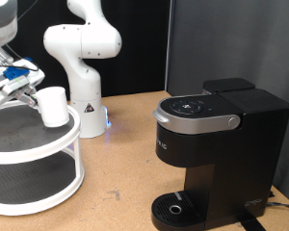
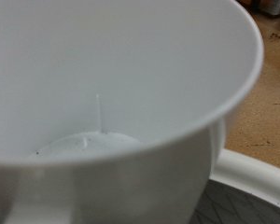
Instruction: Make a cup of coffee with the keurig machine
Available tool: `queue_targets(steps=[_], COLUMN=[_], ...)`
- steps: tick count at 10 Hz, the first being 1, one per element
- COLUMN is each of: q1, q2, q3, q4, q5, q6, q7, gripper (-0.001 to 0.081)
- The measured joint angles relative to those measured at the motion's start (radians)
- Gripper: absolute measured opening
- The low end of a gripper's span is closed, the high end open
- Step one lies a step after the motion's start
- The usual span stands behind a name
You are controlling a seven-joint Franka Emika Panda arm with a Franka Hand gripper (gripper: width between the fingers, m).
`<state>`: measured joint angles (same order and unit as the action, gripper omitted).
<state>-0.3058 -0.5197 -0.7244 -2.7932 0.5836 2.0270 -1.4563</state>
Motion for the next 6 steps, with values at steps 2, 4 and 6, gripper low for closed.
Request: queue_targets(steps=[2, 4, 6], q1=[0.0, 0.001, 0.018], q2=[-0.023, -0.028, -0.03], q3=[0.042, 0.109, 0.169], q4=[0.0, 0.004, 0.009], q5=[0.013, 0.011, 0.043], q6=[0.015, 0.026, 0.062], q7=[0.102, 0.204, 0.252], gripper=[0.0073, 0.0073, 0.0073])
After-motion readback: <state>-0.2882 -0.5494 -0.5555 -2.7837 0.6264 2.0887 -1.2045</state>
